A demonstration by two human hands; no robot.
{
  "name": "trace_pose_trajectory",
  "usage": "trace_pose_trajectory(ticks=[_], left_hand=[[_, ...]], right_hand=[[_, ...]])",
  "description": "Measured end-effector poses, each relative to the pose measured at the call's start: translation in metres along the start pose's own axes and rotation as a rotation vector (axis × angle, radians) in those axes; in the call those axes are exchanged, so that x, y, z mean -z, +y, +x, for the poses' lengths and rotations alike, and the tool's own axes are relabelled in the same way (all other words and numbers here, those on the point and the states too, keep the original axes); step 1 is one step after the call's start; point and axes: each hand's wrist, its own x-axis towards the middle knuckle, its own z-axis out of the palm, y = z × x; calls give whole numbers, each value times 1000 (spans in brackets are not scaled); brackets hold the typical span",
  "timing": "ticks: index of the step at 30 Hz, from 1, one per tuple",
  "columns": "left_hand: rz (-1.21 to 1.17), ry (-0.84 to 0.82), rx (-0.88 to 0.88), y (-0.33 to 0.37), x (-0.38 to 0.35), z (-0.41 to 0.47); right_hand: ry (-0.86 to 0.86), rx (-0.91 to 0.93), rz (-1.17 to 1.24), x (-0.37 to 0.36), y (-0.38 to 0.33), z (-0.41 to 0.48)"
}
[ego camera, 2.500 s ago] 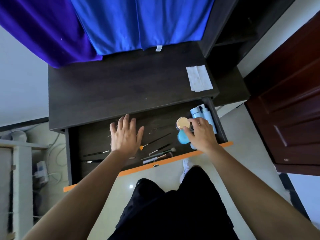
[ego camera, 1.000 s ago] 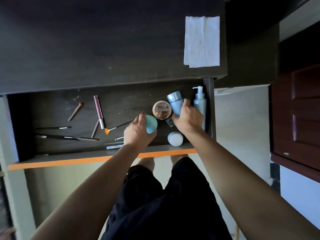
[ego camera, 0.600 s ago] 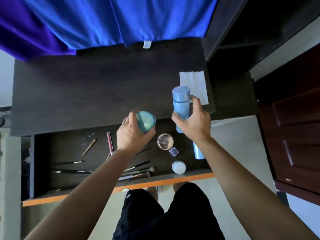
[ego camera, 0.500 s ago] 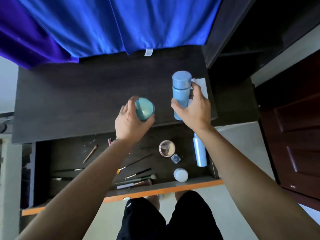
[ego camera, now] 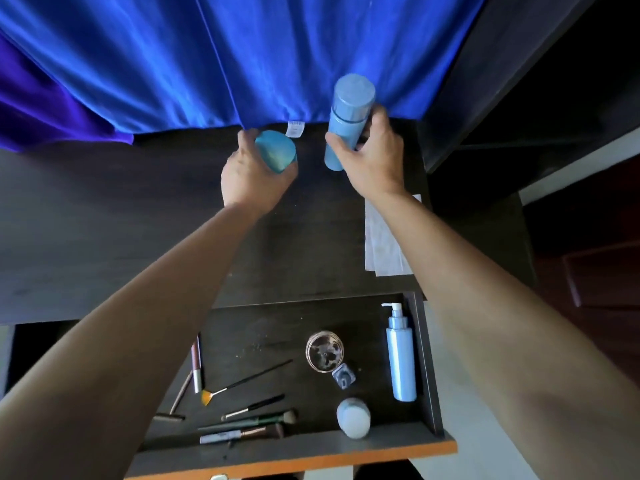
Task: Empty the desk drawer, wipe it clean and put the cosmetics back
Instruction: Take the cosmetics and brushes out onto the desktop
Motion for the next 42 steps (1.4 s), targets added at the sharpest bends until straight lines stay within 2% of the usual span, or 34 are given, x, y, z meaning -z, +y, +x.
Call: trace_pose_trajectory(ticks=[6, 13, 19, 23, 26, 28, 33, 39, 42], left_hand=[[82, -22, -13, -3, -21, 24], [57, -51, -78, -22, -35, 31], [41, -100, -116, -19, -18, -12], [1, -36, -210, -24, -13, -68], [-9, -53, -244, -32, -13, -121], [-19, -81, -281, -39, -14, -158], [26, -249, -433, -76, -30, -236], [75, -580, -213, -117, -64, -277], [102, -625, -206, -128, -77, -275]], right_hand=[[-87, 70, -5, -21, 21, 18], [-98, 133, -26, -27, 34, 20], [-159, 43, -155, -9, 24, 2], [-36, 41, -125, 18, 31, -54], [103, 114, -167, 41, 37, -108], [135, 146, -217, 55, 45, -145], [75, 32, -326, 66, 80, -239], [-134, -251, -581, 45, 125, -318], [-145, -283, -619, 31, 128, -324]])
